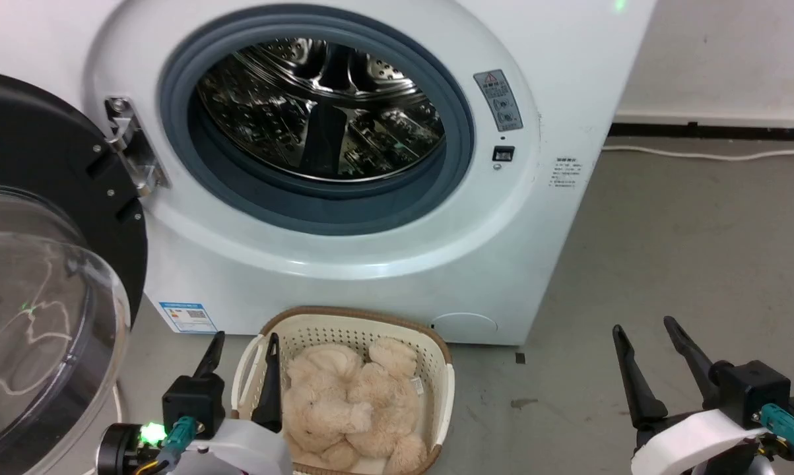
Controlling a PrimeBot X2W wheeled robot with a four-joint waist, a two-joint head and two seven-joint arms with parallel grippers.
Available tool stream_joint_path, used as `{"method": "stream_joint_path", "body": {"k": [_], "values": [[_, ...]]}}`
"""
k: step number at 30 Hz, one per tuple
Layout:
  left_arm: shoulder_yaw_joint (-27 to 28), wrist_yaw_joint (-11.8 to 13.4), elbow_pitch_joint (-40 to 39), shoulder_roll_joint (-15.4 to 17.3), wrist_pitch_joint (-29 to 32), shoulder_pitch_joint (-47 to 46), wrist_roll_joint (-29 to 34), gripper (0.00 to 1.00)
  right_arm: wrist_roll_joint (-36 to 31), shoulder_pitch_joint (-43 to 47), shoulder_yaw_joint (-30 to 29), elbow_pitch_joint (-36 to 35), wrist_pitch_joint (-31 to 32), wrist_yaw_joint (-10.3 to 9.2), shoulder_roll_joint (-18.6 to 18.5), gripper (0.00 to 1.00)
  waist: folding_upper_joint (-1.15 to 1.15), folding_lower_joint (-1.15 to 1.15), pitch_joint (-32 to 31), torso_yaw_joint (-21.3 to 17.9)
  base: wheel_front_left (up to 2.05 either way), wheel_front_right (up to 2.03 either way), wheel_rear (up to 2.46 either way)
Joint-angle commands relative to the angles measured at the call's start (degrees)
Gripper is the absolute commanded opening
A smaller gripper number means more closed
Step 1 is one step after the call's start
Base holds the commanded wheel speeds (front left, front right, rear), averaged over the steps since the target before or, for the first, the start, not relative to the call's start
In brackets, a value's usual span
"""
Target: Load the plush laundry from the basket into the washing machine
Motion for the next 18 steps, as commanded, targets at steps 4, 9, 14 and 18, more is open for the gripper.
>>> {"method": "stream_joint_path", "body": {"k": [4,9,14,18], "values": [[-1.02,-0.37,2.46,0.03,-1.01,-2.08,-0.37,1.00,1.61,-1.52,-0.46,-0.19,-1.00,0.01,0.04,1.00,0.00,-0.01,2.00,-1.17,0.00,0.00,0.00],[-1.80,-0.70,5.82,0.25,-1.60,-3.33,-0.48,1.00,2.82,-2.25,-0.60,-0.19,-1.60,0.01,0.05,1.00,0.00,-0.01,3.80,-2.30,0.00,0.00,0.00],[-2.49,-0.96,9.35,0.45,-2.20,-5.08,-0.67,1.00,3.96,-2.84,-0.67,-0.20,-2.19,0.01,0.06,1.00,0.00,-0.01,5.57,-3.34,0.00,0.00,0.00],[-2.89,-1.21,11.00,0.53,-2.56,-6.29,-0.83,1.00,4.63,-3.13,-0.81,-0.17,-2.55,0.01,0.07,1.00,0.00,-0.01,6.63,-3.88,0.00,0.00,0.00]]}}
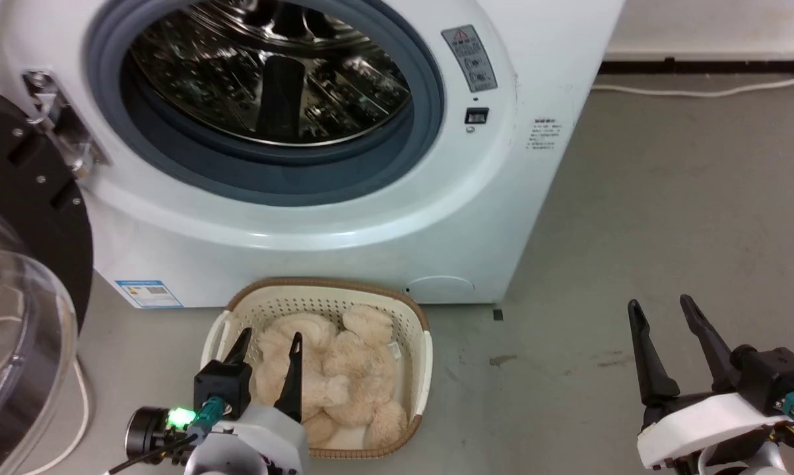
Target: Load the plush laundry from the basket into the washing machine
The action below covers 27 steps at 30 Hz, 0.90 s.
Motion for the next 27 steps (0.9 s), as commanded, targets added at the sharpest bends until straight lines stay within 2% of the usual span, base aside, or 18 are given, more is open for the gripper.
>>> {"method": "stream_joint_path", "body": {"k": [1,16,27], "values": [[-0.59,-0.33,0.98,0.41,-0.66,-1.52,-0.19,1.00,0.93,-1.13,-0.14,0.05,-0.63,0.02,0.07,1.00,0.00,-0.01,0.86,-0.54,0.00,0.00,0.00],[-3.11,-1.70,11.99,1.49,-1.89,-8.83,-0.80,1.00,4.38,-3.63,0.06,0.15,-2.42,0.03,0.09,1.00,0.00,-0.01,6.78,-3.41,0.00,0.00,0.00],[-6.53,-3.21,23.66,3.04,3.70,-15.28,-0.91,1.00,7.50,-5.58,0.32,0.35,-3.74,0.03,0.11,1.00,0.00,-0.01,12.43,-6.03,0.00,0.00,0.00]]}}
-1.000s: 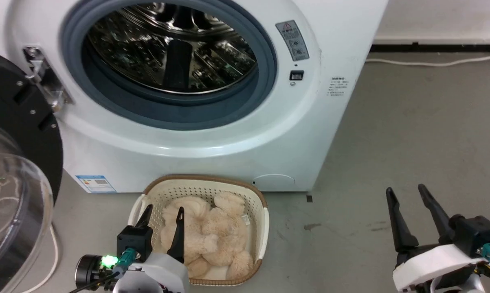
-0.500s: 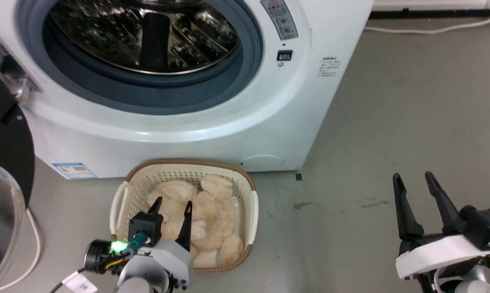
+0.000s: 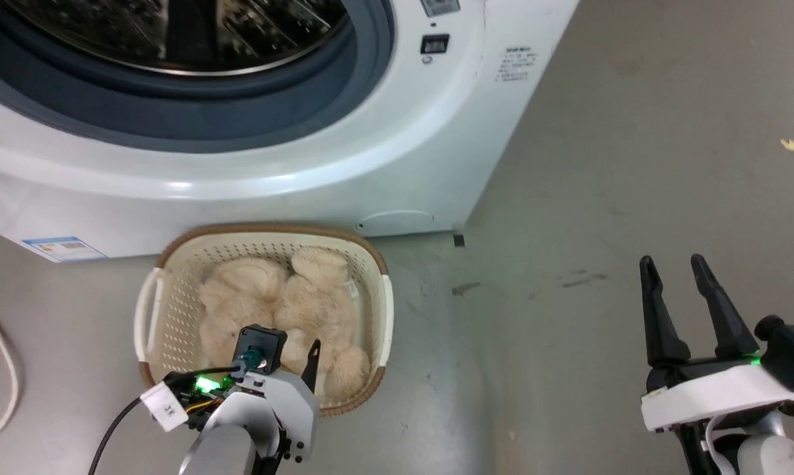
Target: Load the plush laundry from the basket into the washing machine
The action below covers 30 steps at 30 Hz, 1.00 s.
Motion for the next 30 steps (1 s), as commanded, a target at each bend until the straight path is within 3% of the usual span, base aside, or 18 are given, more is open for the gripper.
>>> {"method": "stream_joint_path", "body": {"k": [1,23,30], "values": [[-0.75,-0.46,2.02,0.66,0.37,-2.02,-0.21,1.00,1.00,-1.50,0.12,0.10,-0.74,0.02,0.12,1.00,0.00,-0.01,1.69,-0.99,0.00,0.00,0.00],[-7.90,-1.75,17.62,5.15,6.12,-18.00,-0.19,1.00,6.46,-5.73,0.34,0.91,-3.37,0.02,0.15,1.00,0.00,-0.01,14.29,-5.93,0.00,0.00,0.00],[-8.88,0.42,21.98,7.03,6.83,-23.17,-1.00,1.00,9.01,-7.03,0.77,1.36,-4.20,0.03,0.17,1.00,0.00,-0.01,18.14,-7.66,0.00,0.00,0.00]]}}
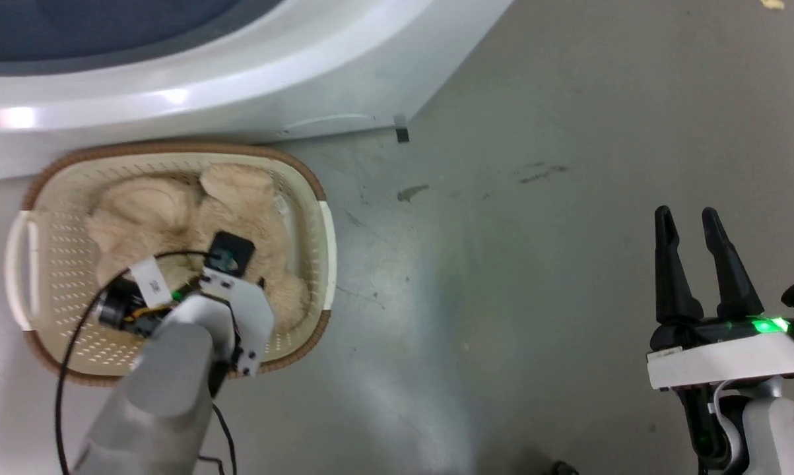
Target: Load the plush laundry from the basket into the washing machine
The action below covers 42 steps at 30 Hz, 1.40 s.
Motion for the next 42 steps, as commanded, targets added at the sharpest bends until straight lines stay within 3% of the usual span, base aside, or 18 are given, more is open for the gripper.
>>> {"method": "stream_joint_path", "body": {"k": [1,10,21,32,34,37,42], "values": [[-0.35,0.68,1.99,0.81,-0.32,-2.81,-0.75,1.00,1.31,-1.49,0.30,0.21,-0.65,0.03,0.16,1.00,-0.01,-0.01,2.00,-1.22,0.00,0.00,0.00],[-2.02,1.01,7.67,3.23,1.78,-8.75,-2.01,1.00,4.85,-3.17,1.23,0.21,-1.73,0.03,0.17,1.00,-0.01,-0.01,7.24,-3.68,0.00,0.00,0.00],[-3.39,4.89,14.40,5.47,3.09,-15.05,-4.09,1.00,8.99,-4.61,3.23,-0.52,-3.04,0.03,0.19,1.00,-0.01,-0.01,13.65,-6.59,0.00,0.00,0.00],[-5.21,4.97,19.50,6.76,3.83,-19.91,-5.77,1.00,11.81,-6.22,3.31,-0.18,-4.05,0.03,0.21,1.00,-0.01,-0.01,18.71,-8.42,0.00,0.00,0.00],[-5.15,3.87,19.53,6.57,3.86,-19.65,-6.32,0.00,11.83,-6.37,3.30,0.04,-4.05,0.03,0.21,1.00,-0.01,-0.01,18.58,-8.39,0.00,0.00,0.00],[-5.54,2.38,19.52,6.08,2.74,-19.11,-6.63,0.00,11.62,-6.42,3.22,0.54,-4.05,0.03,0.21,1.00,-0.01,-0.01,17.79,-7.98,0.00,0.00,0.00],[-5.35,2.53,19.56,5.36,0.64,-17.52,-7.63,0.00,11.11,-6.46,2.15,0.65,-4.05,0.03,0.21,1.00,-0.01,-0.01,15.38,-7.21,0.00,0.00,0.00]]}}
